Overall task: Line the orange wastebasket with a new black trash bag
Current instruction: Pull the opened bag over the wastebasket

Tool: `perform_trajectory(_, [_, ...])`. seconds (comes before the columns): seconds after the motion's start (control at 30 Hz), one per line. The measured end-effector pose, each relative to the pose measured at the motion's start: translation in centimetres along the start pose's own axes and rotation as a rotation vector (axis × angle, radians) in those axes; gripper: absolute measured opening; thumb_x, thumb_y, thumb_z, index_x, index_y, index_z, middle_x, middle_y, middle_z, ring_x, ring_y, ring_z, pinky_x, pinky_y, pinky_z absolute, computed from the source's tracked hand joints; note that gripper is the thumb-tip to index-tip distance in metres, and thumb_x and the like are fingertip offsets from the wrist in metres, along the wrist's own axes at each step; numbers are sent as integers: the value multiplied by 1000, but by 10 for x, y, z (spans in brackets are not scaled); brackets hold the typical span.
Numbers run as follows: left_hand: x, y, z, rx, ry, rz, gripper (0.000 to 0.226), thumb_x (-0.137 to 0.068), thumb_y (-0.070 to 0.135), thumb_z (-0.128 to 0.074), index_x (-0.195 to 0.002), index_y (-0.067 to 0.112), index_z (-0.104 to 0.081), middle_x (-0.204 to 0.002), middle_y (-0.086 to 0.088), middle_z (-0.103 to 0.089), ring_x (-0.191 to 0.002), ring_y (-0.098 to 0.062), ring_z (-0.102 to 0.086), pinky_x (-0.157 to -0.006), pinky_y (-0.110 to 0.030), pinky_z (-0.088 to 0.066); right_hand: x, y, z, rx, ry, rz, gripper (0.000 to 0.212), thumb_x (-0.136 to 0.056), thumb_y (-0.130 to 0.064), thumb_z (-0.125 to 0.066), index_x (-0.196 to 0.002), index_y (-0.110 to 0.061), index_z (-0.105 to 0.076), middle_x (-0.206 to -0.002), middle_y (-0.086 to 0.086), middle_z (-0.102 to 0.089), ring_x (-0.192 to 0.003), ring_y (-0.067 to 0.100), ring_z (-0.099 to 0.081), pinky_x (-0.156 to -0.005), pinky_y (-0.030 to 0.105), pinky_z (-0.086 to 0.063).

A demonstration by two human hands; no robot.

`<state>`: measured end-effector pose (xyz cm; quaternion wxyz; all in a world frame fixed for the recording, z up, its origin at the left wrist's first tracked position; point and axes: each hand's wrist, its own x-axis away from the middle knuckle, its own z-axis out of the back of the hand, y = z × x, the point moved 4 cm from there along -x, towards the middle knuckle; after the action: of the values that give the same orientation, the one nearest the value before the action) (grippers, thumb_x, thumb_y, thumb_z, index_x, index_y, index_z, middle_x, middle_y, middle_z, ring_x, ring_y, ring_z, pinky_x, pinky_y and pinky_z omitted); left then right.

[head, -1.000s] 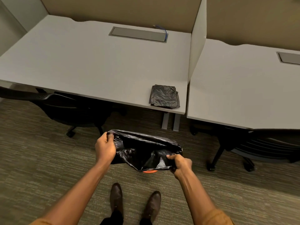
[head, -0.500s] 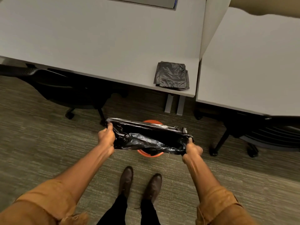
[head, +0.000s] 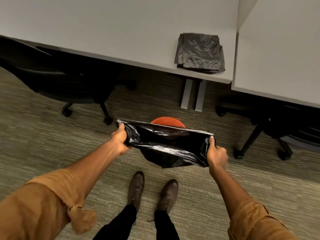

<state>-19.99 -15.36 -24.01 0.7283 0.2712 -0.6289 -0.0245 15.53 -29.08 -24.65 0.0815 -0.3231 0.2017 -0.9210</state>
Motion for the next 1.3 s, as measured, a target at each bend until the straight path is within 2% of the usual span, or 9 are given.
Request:
perform_trajectory(0.13, [-39,-11,2,-51,-25,-70,47,-109,58,-54,-121,16,-72,-125,-13,-79,-95,-30,-78,-79,-44,-64,-16,1,-27,1,28,50,82,-98,-77,-35,-82,-2,-64,-95,19,-70,-83,37,-65,-74,44,-44])
perform_trajectory(0.23, [-67,-18,3,-75,-10,-143,62,-109,62,-48,-145,14,-64,-142,-11,-72,-124,-32,-72,-108,-51,-58,-30,-2,-44,-46,69,90,80,-101,-74,-32,-72,-5,-61,-82,14,-66,-68,28,-56,-71,44,-46])
perform_trajectory(0.33, [-83,-21,3,-48,-6,-188,56,-109,63,-46,-131,17,-70,-138,-12,-74,-130,-34,-69,-118,-59,-52,-38,-8,-54,-139,124,85,76,-102,-71,-34,-70,-7,-59,-77,12,-61,-69,29,-55,-72,43,-40])
perform_trajectory(0.5, [-101,-37,15,-32,95,-189,38,-114,46,-50,-104,17,-72,-97,-3,-77,-89,-22,-75,-78,-38,-62,-49,-2,-72,-136,146,80,74,-102,-71,-36,-64,-10,-55,-67,4,-55,-60,19,-48,-58,39,-31])
perform_trajectory(0.67, [-135,-56,24,45,118,-113,34,-114,43,-51,-101,17,-67,-102,-8,-78,-85,-23,-76,-63,-40,-61,-76,35,-100,-90,92,62,67,-97,-67,-52,-74,-6,-64,-82,15,-65,-79,36,-59,-70,41,-38])
perform_trajectory(0.83, [-176,-82,25,15,58,7,53,-111,58,-48,-133,13,-65,-122,-14,-74,-80,-22,-70,-45,-28,-60,-108,77,-133,-35,94,41,50,-98,-47,-63,-65,-9,-57,-71,13,-60,-72,35,-53,-67,40,-36])
perform_trajectory(1.0, [-222,-116,19,66,26,80,60,-112,54,-47,-147,6,-61,-127,-15,-76,-85,-22,-72,-70,-40,-65,-126,114,-168,-26,100,-68,55,-101,-55,-54,-75,-6,-58,-76,14,-55,-64,32,-49,-68,40,-37])
perform_trajectory(1.17, [-258,-150,16,52,-27,127,63,-110,54,-52,-149,6,-62,-133,-21,-75,-118,-40,-74,-99,-60,-59,-141,150,-206,-133,-5,-254,69,-98,-69,-42,-97,-4,-65,-98,19,-68,-91,41,-67,-87,52,-58])
perform_trajectory(1.3, [-275,-168,21,-85,77,31,48,-109,56,-56,-113,10,-70,-113,-18,-80,-93,-36,-79,-82,-54,-66,-152,163,-231,-224,-121,-270,78,-100,-70,-42,-119,2,-66,-115,23,-69,-108,44,-67,-100,56,-55])
